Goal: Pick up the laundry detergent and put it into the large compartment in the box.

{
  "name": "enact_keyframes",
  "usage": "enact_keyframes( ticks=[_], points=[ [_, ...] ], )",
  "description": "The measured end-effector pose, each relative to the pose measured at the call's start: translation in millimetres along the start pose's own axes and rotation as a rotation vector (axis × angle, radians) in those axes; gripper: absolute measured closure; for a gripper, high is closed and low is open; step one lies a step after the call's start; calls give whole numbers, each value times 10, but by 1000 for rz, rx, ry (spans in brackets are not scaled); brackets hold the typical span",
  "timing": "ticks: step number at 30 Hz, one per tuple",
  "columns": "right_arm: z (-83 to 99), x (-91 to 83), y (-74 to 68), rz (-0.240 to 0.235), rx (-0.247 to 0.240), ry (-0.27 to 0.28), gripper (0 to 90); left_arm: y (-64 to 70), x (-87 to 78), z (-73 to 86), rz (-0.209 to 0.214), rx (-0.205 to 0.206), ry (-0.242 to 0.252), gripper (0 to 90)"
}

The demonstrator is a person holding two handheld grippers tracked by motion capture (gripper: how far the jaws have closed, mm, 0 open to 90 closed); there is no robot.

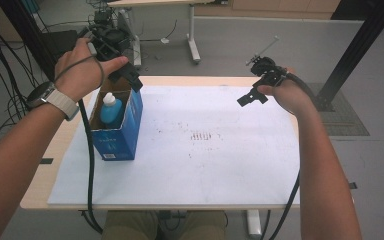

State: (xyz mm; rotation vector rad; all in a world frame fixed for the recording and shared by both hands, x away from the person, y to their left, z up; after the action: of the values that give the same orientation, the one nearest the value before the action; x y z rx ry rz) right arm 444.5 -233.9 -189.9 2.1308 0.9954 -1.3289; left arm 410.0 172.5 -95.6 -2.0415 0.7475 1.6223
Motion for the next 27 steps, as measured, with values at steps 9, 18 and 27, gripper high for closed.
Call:
enact_keyframes(
  ticks=[9, 18, 27],
  points=[
    [47, 16, -22, -5, 5, -5, 89, 246, 128, -164, 60, 193, -35, 52],
    [159, -31, -39, -1, 28, 3, 89, 421, 285, -287, 109, 322, -42, 52],
    [194, -20, -30, -2, 44, 5, 87, 707, 449, -367, 177, 477, -79, 54]
  ],
)
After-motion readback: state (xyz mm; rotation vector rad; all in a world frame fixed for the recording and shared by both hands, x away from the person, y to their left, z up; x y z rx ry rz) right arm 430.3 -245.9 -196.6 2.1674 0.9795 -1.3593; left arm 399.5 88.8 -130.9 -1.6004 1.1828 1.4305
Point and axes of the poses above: each handheld gripper's, and its own axes: x roughly forward along the jaws, z roughly out of its underside, y roughly to its right, the point moved 9 cm from there along x, roughly forward along the jaws, and after that the axes turned 4 degrees about -y, right-handed, at the moved point
